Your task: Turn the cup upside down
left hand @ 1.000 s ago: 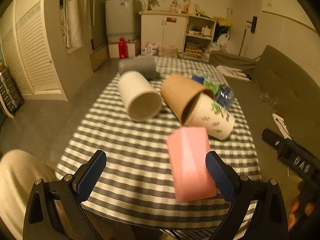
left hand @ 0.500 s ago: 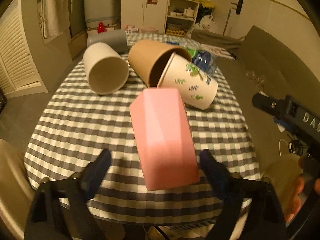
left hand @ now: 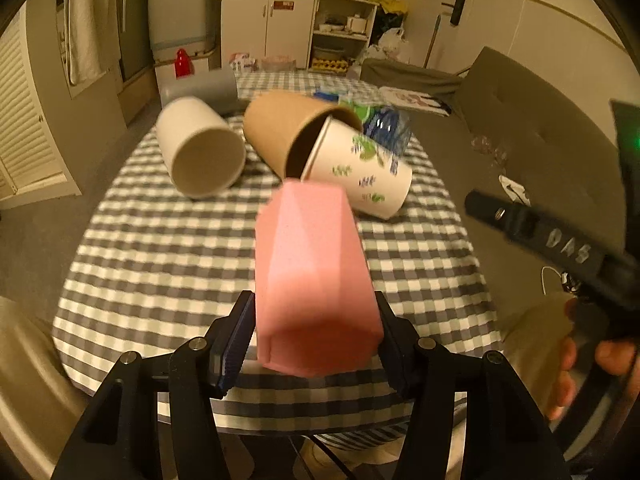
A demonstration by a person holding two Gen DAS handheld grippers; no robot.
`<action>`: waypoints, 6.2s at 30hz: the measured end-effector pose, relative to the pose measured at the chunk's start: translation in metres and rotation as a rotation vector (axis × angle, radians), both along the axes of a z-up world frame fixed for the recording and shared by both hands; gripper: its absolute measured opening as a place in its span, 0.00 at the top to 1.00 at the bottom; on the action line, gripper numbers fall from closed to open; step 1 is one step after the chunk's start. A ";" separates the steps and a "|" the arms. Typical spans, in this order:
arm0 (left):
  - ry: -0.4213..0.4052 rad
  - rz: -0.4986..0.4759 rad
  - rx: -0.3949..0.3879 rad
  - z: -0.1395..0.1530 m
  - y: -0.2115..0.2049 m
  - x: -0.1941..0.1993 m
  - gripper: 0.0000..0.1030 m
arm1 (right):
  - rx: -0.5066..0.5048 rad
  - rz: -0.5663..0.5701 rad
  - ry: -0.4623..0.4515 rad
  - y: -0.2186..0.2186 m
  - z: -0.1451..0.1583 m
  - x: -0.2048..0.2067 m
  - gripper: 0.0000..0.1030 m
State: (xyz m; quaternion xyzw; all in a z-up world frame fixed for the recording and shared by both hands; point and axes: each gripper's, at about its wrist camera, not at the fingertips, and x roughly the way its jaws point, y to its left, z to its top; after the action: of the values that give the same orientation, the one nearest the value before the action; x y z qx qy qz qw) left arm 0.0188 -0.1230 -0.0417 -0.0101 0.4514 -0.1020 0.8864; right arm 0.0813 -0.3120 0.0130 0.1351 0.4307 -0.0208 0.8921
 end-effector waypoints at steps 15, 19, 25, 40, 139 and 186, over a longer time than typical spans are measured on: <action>-0.066 -0.038 0.052 0.012 -0.002 -0.003 0.45 | -0.023 0.014 0.015 0.007 -0.001 0.004 0.19; -0.066 -0.045 0.058 0.010 0.000 -0.006 0.45 | -0.022 0.013 0.016 0.007 -0.002 0.004 0.19; -0.050 -0.042 0.056 0.005 0.007 -0.014 0.28 | -0.018 0.010 0.018 0.006 -0.002 0.004 0.19; -0.006 -0.091 0.047 -0.026 0.007 -0.003 0.42 | -0.022 0.007 0.025 0.007 -0.003 0.005 0.19; -0.263 0.089 0.027 0.037 0.106 -0.035 0.08 | -0.166 0.121 -0.111 0.105 0.036 -0.071 0.00; -0.257 0.091 0.029 0.039 0.107 -0.037 0.08 | -0.178 0.118 -0.094 0.106 0.035 -0.071 0.00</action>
State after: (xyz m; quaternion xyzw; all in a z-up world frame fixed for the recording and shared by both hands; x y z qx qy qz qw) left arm -0.0184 -0.0164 -0.0031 -0.0048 0.3344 -0.0557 0.9408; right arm 0.0105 -0.2061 0.0476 0.0307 0.3922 0.0001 0.9194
